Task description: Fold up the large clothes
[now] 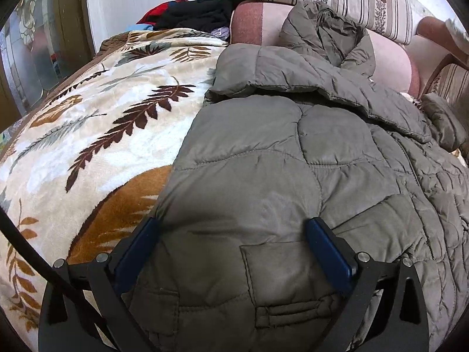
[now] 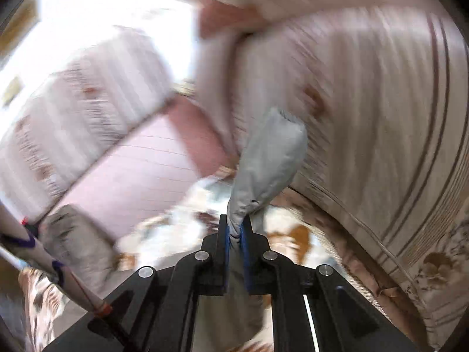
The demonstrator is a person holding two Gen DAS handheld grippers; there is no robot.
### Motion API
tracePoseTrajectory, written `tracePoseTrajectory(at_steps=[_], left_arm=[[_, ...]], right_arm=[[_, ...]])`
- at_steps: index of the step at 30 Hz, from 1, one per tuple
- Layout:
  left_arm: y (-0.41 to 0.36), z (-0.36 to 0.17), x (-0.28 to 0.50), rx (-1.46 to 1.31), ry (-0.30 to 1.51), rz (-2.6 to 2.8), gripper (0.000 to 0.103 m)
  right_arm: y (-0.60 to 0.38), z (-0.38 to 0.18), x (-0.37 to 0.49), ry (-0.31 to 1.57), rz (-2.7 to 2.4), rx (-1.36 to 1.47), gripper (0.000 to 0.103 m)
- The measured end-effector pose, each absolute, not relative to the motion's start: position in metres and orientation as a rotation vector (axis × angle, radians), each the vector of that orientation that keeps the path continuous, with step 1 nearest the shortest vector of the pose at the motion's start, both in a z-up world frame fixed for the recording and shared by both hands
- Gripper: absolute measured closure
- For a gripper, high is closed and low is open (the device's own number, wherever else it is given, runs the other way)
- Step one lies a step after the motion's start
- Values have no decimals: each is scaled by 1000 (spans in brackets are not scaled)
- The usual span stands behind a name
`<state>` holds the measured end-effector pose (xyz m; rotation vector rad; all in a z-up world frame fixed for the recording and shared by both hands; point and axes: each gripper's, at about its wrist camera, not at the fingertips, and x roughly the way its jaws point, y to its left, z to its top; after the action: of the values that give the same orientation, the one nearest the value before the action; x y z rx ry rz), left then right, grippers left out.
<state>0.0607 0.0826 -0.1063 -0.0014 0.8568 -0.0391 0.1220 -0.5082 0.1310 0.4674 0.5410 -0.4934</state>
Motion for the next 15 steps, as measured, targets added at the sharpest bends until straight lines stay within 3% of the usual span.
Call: tracePoseTrajectory(at_steps=[7,12,15], left_arm=[[89,-103,54,-52,835,-86,2],[91,-101,52,-60,833,-95,2],[91,-101,52,-63,834,-97,2]], right_arm=[[-330,183,147,532,-222,253,95],[-212,141,177,632,-31,157,95],[-152,87,196,739,63,148,95]])
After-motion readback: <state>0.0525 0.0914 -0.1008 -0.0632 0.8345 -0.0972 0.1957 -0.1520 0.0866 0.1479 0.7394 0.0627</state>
